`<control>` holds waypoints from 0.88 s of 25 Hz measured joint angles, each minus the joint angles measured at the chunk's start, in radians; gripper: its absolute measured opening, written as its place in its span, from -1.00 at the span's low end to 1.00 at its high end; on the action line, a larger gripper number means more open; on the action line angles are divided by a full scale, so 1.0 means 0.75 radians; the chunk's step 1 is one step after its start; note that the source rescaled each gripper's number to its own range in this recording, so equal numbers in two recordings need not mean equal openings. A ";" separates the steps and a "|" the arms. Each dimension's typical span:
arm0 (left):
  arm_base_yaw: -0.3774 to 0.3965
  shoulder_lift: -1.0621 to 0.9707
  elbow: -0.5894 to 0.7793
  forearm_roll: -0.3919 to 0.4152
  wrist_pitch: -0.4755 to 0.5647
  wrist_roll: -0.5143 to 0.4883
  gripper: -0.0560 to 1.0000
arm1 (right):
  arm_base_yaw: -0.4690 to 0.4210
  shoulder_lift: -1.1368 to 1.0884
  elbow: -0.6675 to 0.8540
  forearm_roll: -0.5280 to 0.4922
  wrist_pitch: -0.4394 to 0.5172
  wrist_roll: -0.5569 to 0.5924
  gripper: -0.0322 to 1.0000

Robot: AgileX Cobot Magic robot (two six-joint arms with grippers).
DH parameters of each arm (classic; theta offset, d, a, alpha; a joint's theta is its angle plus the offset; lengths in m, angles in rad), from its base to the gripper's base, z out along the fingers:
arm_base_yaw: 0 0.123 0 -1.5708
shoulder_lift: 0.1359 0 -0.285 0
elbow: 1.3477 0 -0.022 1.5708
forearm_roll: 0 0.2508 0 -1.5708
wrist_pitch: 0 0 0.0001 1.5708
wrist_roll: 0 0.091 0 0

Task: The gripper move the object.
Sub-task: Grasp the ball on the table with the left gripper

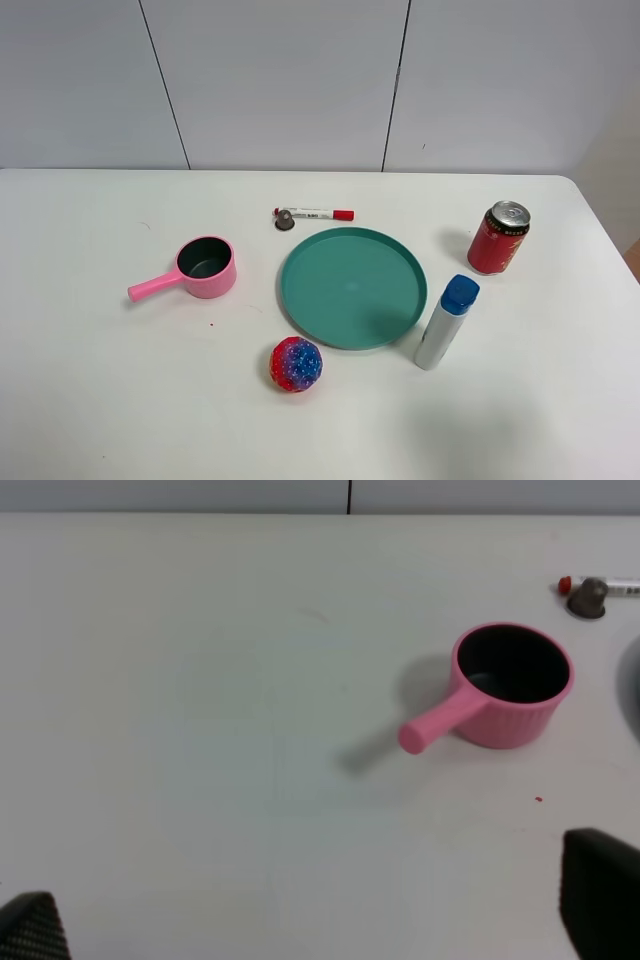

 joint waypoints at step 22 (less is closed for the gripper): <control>0.000 0.038 -0.008 0.000 -0.007 0.000 1.00 | 0.000 0.000 0.000 0.000 0.000 0.000 1.00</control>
